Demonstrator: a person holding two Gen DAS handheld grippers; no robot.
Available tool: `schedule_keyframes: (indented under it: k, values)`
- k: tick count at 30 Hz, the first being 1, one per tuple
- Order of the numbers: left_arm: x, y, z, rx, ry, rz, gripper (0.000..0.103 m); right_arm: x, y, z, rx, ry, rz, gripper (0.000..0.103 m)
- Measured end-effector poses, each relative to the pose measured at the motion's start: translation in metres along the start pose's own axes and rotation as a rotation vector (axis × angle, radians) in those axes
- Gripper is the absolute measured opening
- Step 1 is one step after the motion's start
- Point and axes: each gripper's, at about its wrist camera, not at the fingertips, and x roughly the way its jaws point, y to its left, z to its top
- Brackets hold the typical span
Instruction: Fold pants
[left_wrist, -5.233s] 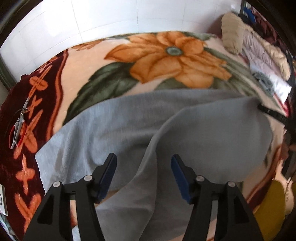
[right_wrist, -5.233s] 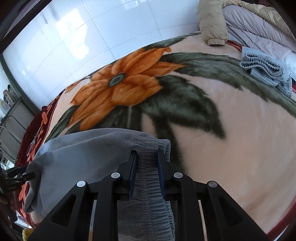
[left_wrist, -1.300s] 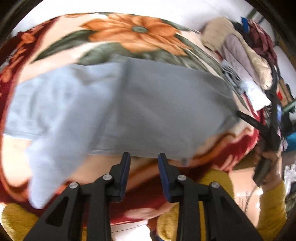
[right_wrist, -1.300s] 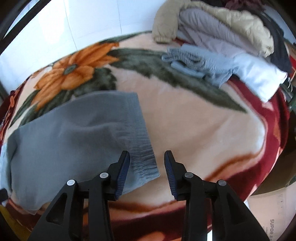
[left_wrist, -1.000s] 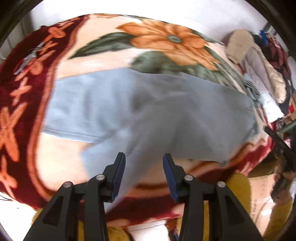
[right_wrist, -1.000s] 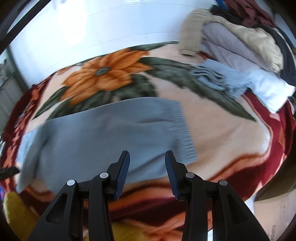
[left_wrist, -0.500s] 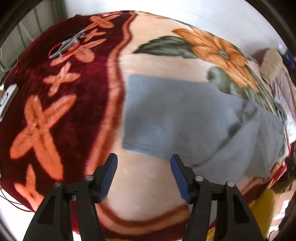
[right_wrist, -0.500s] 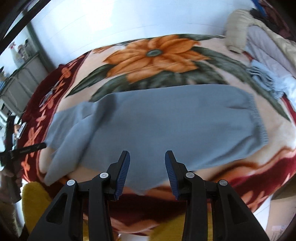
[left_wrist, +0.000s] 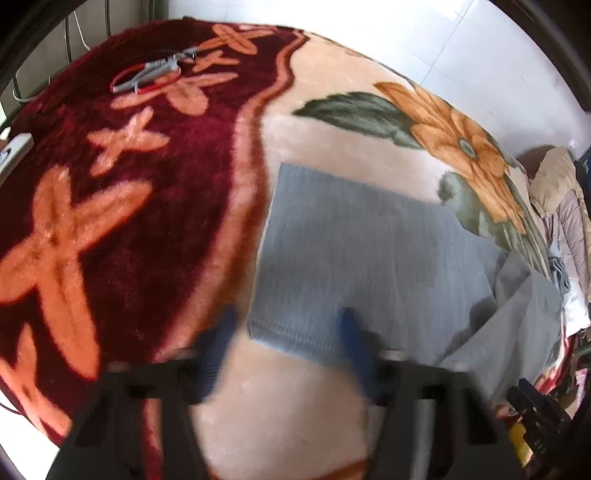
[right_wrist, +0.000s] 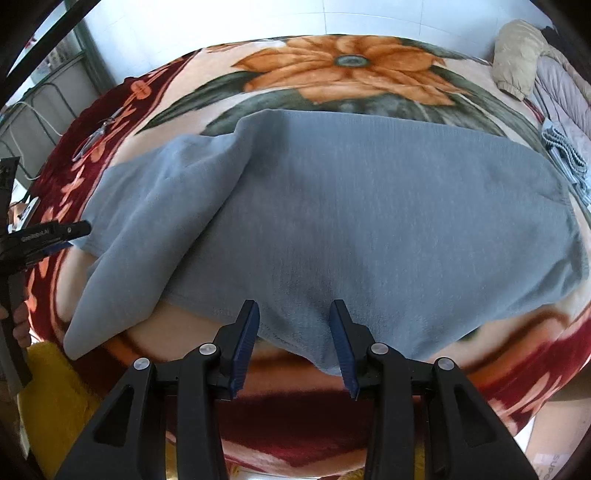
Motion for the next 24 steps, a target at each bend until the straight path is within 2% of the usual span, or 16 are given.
schedule_keyframes:
  k: [1, 3, 5, 8, 12, 17, 21, 24]
  values:
    - [-0.002, 0.0, 0.0, 0.005, -0.009, 0.027, 0.009, -0.001, 0.001, 0.0, -0.002, -0.003, 0.003, 0.04]
    - [-0.007, 0.004, 0.0, -0.019, -0.031, 0.056, 0.004, -0.004, 0.001, 0.001, 0.0, -0.008, 0.016, 0.04]
    - [-0.011, 0.012, 0.0, -0.035, -0.048, 0.082, 0.003, -0.007, 0.002, 0.001, 0.002, -0.01, 0.037, 0.04]
    - [-0.011, 0.023, 0.001, -0.036, -0.058, 0.164, 0.001, -0.009, 0.007, 0.001, -0.009, -0.013, 0.062, 0.04]
    - [-0.017, 0.032, 0.001, -0.059, -0.031, 0.076, 0.001, -0.014, 0.01, 0.0, -0.009, -0.025, 0.083, 0.04]
    - [-0.035, 0.015, -0.011, 0.023, -0.019, 0.023, 0.007, -0.024, 0.008, -0.003, -0.001, -0.045, 0.097, 0.04]
    - [-0.048, -0.002, -0.023, 0.06, -0.006, -0.045, 0.03, -0.033, 0.004, -0.006, 0.004, -0.061, 0.099, 0.04]
    - [-0.051, -0.015, -0.034, 0.08, 0.012, -0.08, 0.038, -0.037, 0.001, -0.009, 0.005, -0.065, 0.095, 0.04]
